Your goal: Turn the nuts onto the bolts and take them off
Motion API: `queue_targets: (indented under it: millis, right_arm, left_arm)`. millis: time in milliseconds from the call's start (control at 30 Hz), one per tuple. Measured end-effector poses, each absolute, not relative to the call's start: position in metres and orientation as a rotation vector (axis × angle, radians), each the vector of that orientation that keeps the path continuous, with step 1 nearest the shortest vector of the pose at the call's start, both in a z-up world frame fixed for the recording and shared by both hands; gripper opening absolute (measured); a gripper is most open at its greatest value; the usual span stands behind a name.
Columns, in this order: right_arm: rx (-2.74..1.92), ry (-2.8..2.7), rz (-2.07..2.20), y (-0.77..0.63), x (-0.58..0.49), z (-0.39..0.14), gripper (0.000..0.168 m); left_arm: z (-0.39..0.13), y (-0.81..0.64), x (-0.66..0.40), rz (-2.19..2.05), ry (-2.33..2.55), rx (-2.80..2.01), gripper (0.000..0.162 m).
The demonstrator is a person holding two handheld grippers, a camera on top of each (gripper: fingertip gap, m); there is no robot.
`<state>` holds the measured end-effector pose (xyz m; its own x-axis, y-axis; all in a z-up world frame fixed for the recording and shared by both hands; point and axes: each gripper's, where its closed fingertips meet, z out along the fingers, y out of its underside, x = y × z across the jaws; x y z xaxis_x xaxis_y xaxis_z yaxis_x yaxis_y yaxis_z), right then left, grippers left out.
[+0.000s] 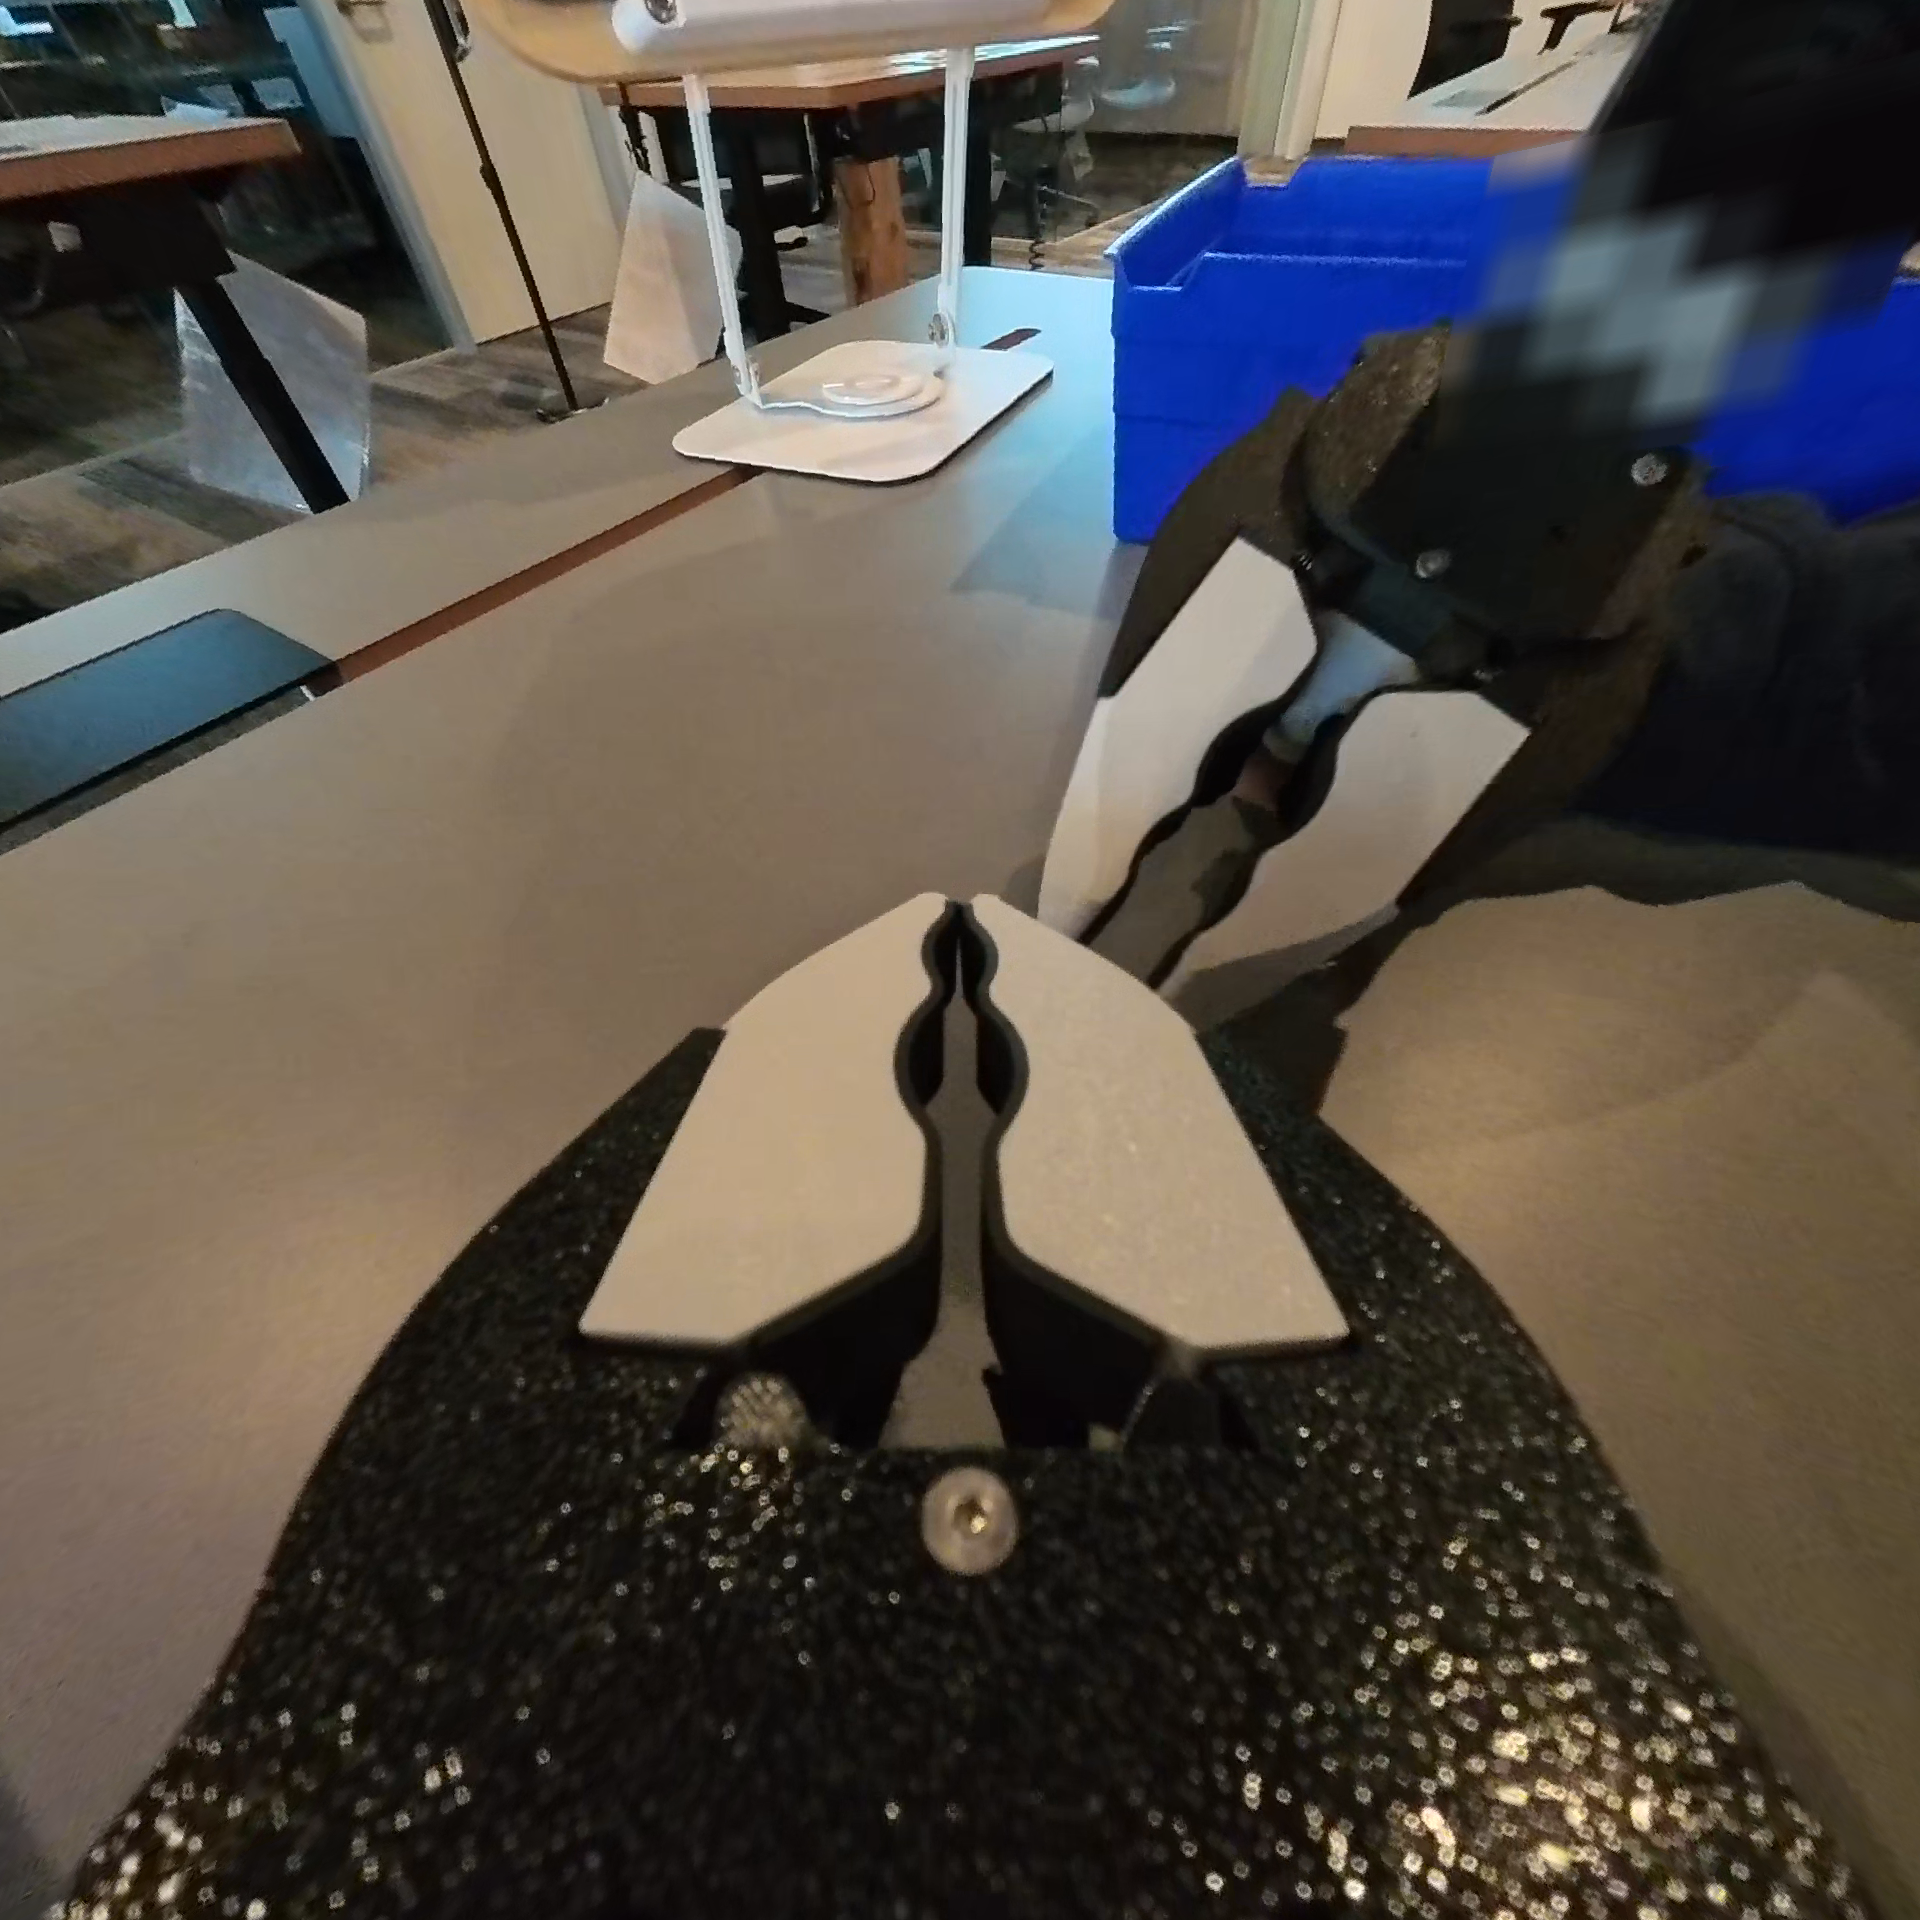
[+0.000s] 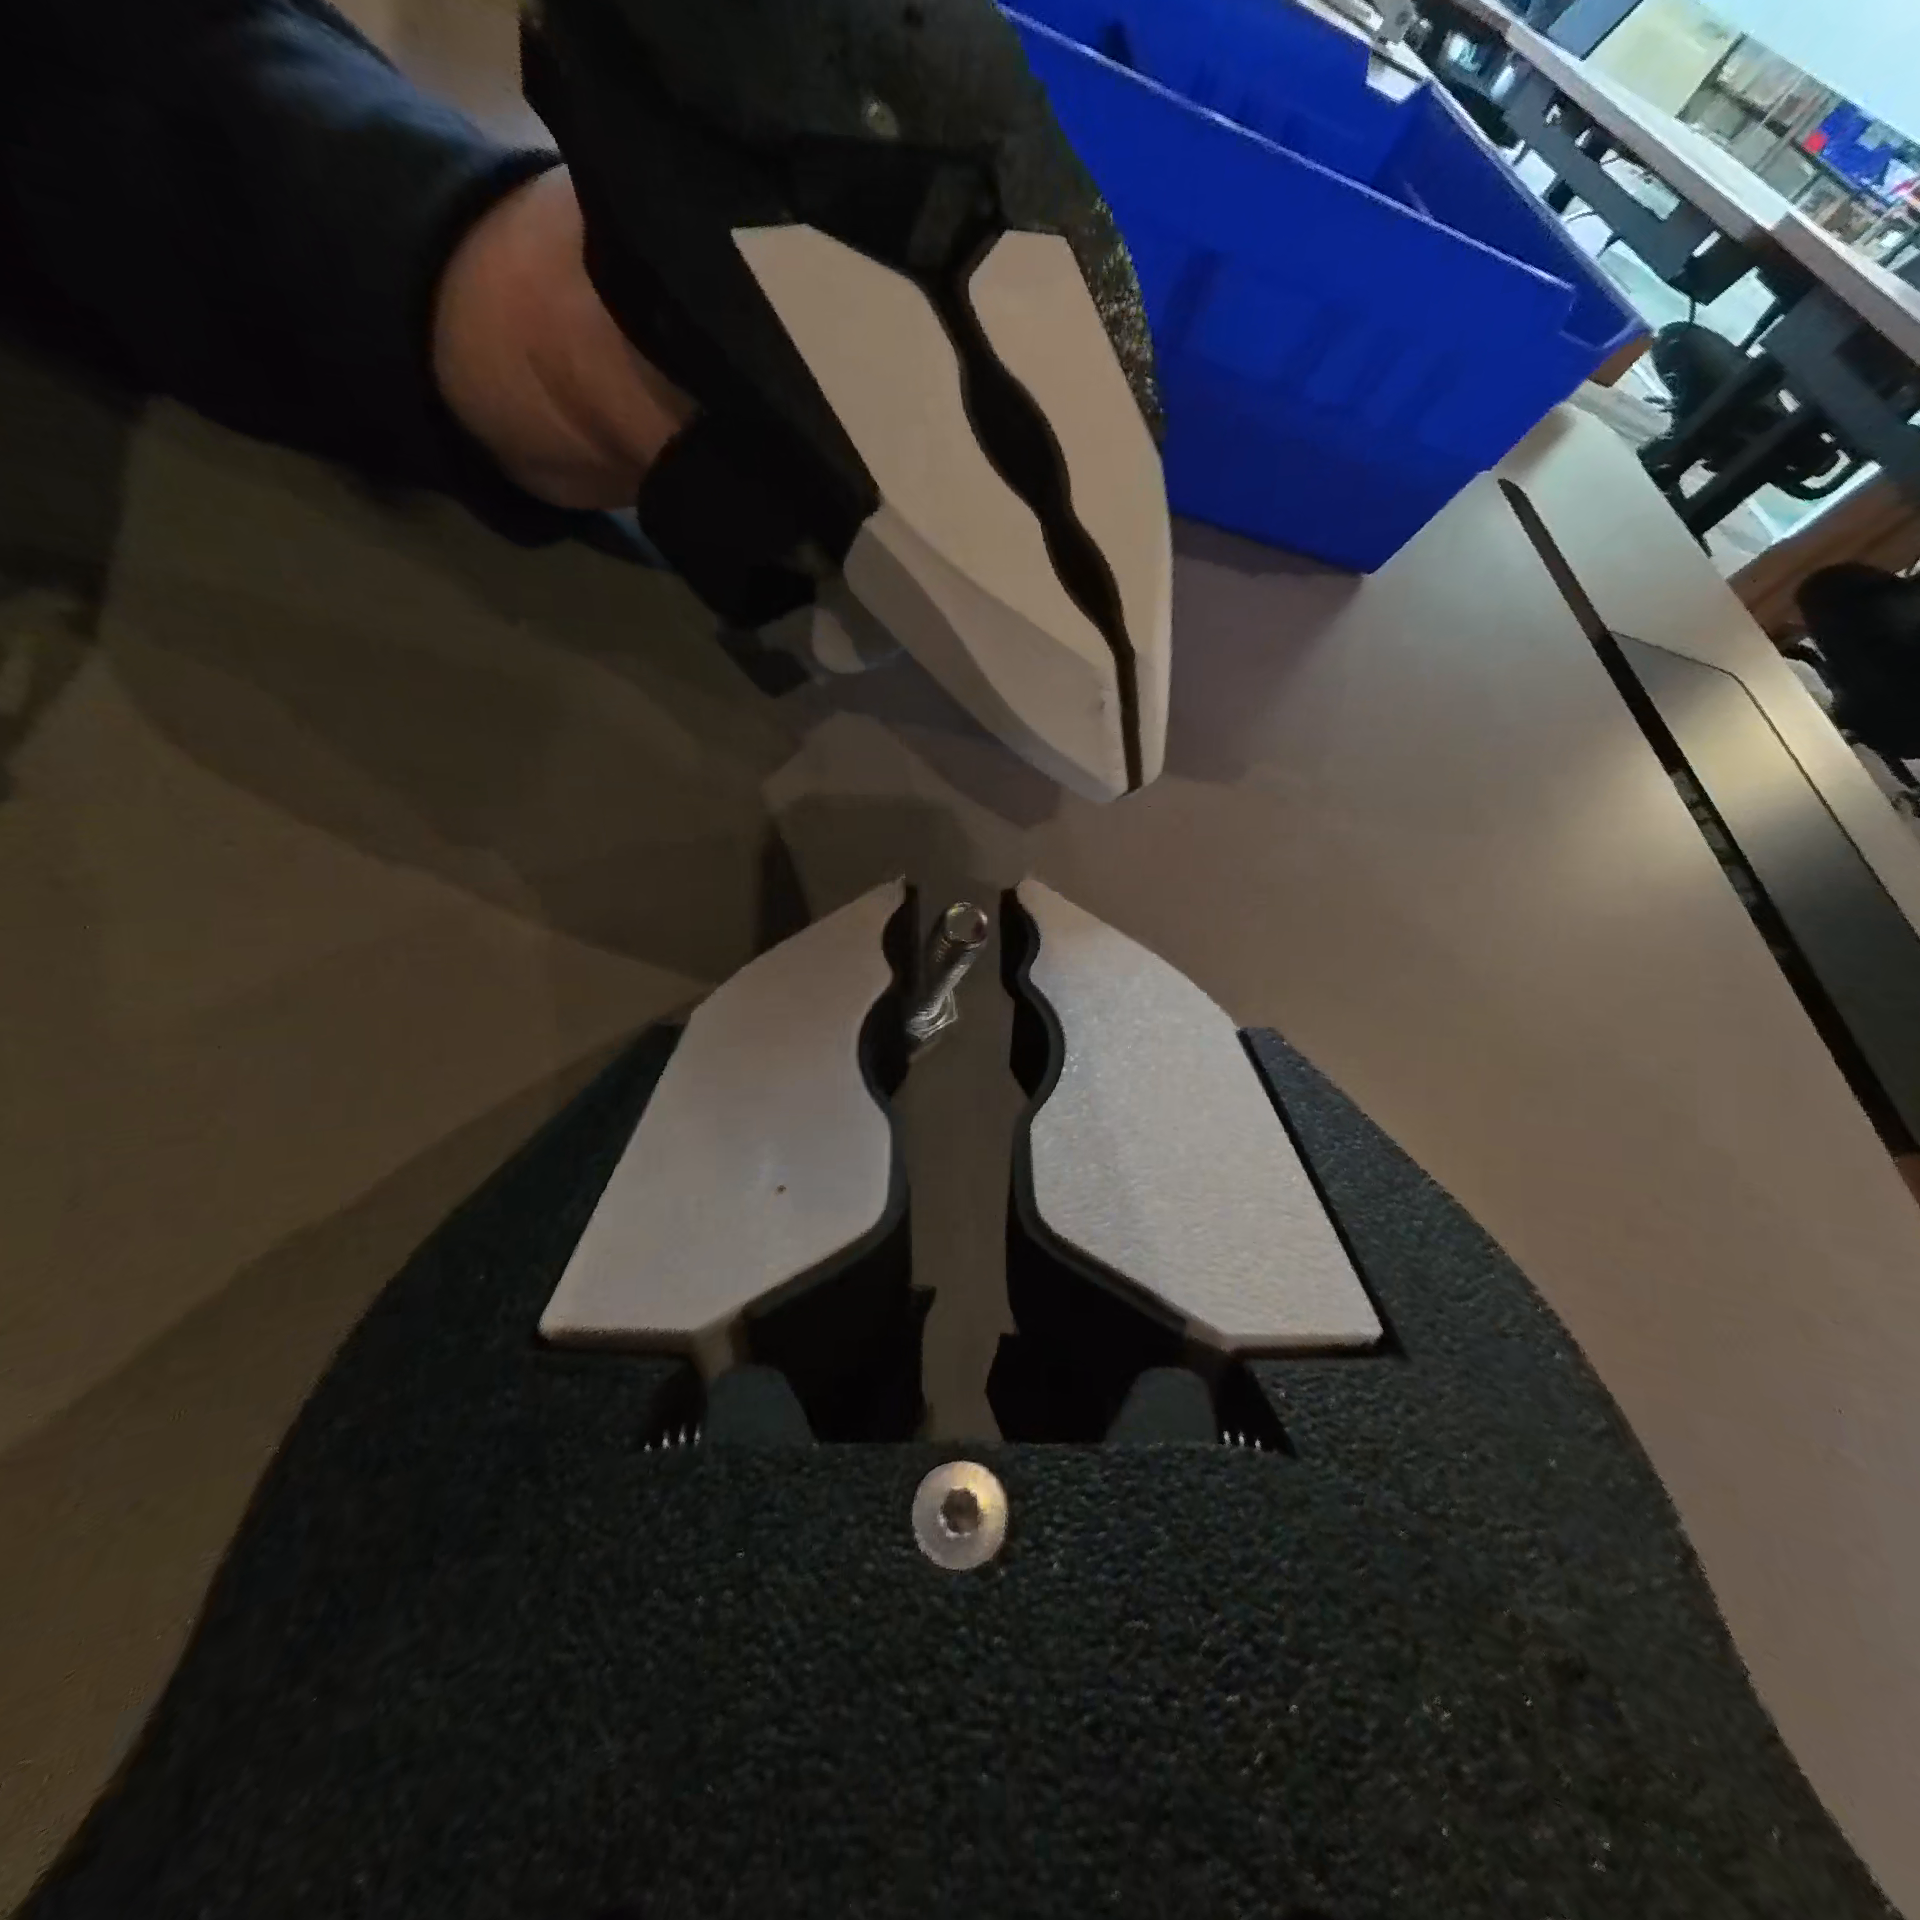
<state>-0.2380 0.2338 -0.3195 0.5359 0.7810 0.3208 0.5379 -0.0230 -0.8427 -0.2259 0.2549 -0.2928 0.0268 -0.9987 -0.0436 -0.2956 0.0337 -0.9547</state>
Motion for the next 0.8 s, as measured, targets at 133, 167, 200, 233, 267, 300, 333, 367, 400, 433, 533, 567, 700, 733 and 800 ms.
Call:
queue_targets:
  millis: [133,167,200,233,267,300,333,367,400,433,533,567,700,733,800]
  right_arm:
    - [-1.7,-1.109,0.226,0.237,-0.236,-0.321,0.01]
    - [-1.701,-1.103,0.22,0.238,-0.236,-0.321,0.01]
    - [-1.703,-1.097,0.216,0.238,-0.235,-0.321,0.01]
    - [-1.705,-1.089,0.21,0.239,-0.234,-0.32,0.01]
    - [-1.708,-1.08,0.201,0.24,-0.233,-0.32,0.01]
    - [-1.707,-1.074,0.192,0.241,-0.232,-0.32,0.01]
    - [-1.701,-1.071,0.187,0.24,-0.232,-0.319,0.01]
    - [-1.692,-1.065,0.183,0.24,-0.231,-0.318,0.01]
    - [-1.683,-1.055,0.18,0.24,-0.231,-0.316,0.009]
    - [-1.675,-1.041,0.181,0.24,-0.229,-0.314,0.009]
    - [-1.656,-0.986,0.207,0.241,-0.225,-0.306,0.009]
    - [-1.646,-0.962,0.223,0.241,-0.223,-0.303,0.009]
    - [-1.58,-0.923,0.34,0.235,-0.222,-0.29,0.009]
    - [-1.554,-0.932,0.377,0.231,-0.223,-0.287,0.009]
    - [-1.5,-0.944,0.434,0.224,-0.224,-0.281,0.009]
  left_arm:
    - [-0.293,0.254,-0.226,-1.003,1.422,-1.406,0.0]
    - [-0.293,0.254,-0.226,-1.005,1.423,-1.404,0.0]
    - [-0.292,0.253,-0.226,-1.007,1.424,-1.403,0.0]
    - [-0.292,0.253,-0.226,-1.011,1.426,-1.403,0.0]
    - [-0.293,0.253,-0.226,-1.015,1.431,-1.404,0.002]
    - [-0.293,0.252,-0.226,-1.022,1.44,-1.406,0.007]
    - [-0.294,0.251,-0.226,-1.027,1.45,-1.41,0.012]
    - [-0.295,0.25,-0.225,-1.032,1.458,-1.413,0.018]
    - [-0.296,0.249,-0.225,-1.039,1.467,-1.414,0.024]
    - [-0.296,0.248,-0.225,-1.047,1.478,-1.412,0.03]
    - [-0.298,0.244,-0.224,-1.067,1.512,-1.408,0.045]
    - [-0.299,0.243,-0.224,-1.07,1.521,-1.41,0.048]
    - [-0.303,0.24,-0.223,-1.06,1.569,-1.416,0.052]
    - [-0.306,0.238,-0.222,-1.048,1.592,-1.414,0.054]
    - [-0.311,0.233,-0.222,-1.004,1.652,-1.397,0.054]
